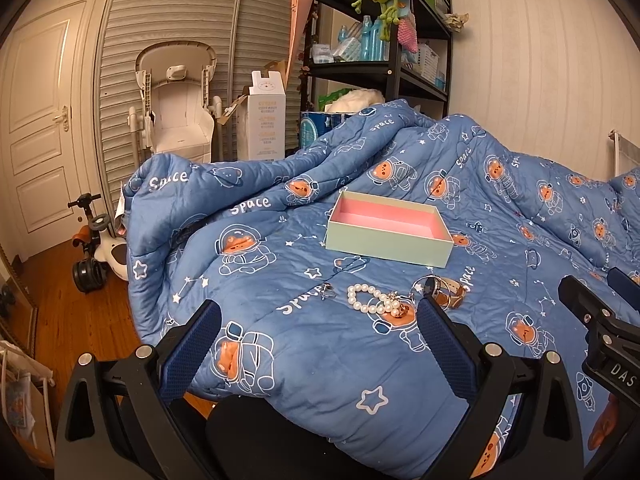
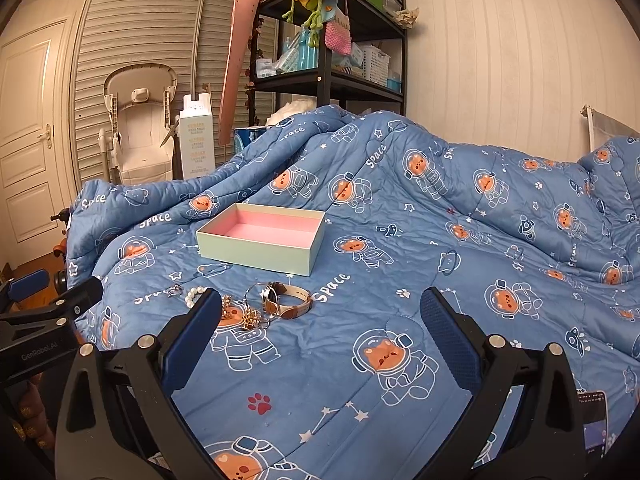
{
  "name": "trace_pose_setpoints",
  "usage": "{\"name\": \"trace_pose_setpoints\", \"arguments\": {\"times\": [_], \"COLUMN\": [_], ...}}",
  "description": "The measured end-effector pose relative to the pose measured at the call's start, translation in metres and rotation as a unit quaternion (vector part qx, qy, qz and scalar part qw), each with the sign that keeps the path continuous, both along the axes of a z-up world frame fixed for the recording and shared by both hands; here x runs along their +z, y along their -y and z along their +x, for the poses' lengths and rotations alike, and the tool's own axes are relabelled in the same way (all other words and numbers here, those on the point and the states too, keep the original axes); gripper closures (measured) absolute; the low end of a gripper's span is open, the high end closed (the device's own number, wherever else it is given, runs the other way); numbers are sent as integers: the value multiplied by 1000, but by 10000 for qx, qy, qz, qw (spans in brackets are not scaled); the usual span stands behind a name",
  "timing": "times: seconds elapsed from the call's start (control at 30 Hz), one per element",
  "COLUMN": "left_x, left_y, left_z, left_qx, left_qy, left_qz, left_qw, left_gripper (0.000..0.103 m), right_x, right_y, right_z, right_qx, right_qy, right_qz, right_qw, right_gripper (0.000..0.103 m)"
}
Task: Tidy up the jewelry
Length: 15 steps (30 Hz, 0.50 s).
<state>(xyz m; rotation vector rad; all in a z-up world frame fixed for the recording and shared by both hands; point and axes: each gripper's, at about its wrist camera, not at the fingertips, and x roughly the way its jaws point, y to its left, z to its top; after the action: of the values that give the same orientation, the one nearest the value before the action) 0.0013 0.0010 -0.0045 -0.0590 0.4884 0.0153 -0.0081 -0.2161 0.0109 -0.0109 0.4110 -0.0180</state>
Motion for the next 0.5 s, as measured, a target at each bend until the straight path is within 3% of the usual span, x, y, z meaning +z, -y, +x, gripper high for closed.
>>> {"name": "trace_pose_setpoints", "arguments": {"times": [0.5], "left_x": [0], "left_y": [4], "left_z": [1], "left_qx": [-7], "left_qy": [10], "left_qz": [7], "left_qw": [10000], "left_gripper": [7], "right_x": [1], "right_y": [0], "right_z": [1], "right_qx": [-9], "right_qy": [-5], "right_qz": [5], "right_qw": [10000], "right_gripper": [5]}}
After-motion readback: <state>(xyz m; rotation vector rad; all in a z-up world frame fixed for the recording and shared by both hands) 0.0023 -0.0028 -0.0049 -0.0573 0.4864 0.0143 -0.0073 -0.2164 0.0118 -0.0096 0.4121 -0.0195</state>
